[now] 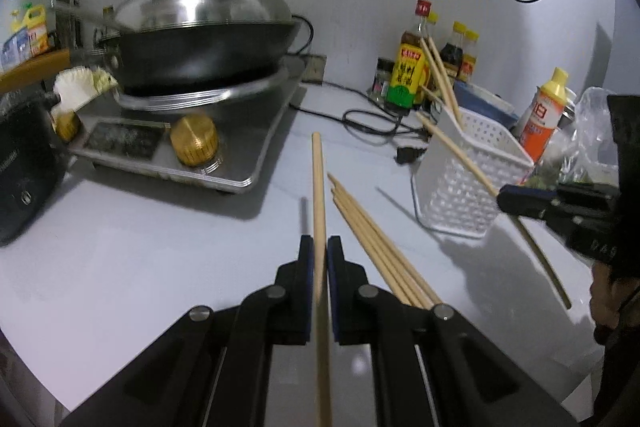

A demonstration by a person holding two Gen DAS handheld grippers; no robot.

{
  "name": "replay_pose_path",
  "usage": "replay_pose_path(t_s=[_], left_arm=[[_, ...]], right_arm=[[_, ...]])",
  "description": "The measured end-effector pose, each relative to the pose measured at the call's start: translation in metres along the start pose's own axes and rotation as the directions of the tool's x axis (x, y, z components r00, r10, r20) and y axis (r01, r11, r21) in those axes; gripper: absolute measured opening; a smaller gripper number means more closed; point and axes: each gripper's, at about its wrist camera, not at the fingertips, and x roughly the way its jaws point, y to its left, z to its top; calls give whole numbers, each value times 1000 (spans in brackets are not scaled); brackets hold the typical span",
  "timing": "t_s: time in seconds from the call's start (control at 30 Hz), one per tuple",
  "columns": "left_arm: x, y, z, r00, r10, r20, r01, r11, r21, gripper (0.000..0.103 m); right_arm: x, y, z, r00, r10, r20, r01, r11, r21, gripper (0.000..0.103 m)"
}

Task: Organize utensils
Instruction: 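Carry both chopsticks over the white holder with both tools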

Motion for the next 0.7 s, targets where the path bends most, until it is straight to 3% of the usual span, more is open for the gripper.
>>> replay_pose_path(t_s=[0.37, 0.7], left_arm=[[-12, -8, 18, 999, 16, 40, -16, 1000, 2, 6], [-15, -6, 28, 998, -4, 67, 5, 1000, -4, 6]], right_arm=[[-55, -23, 58, 983, 6, 184, -1, 1000, -27, 6], [-41, -66, 108, 972, -24, 234, 25, 1000, -2, 6]])
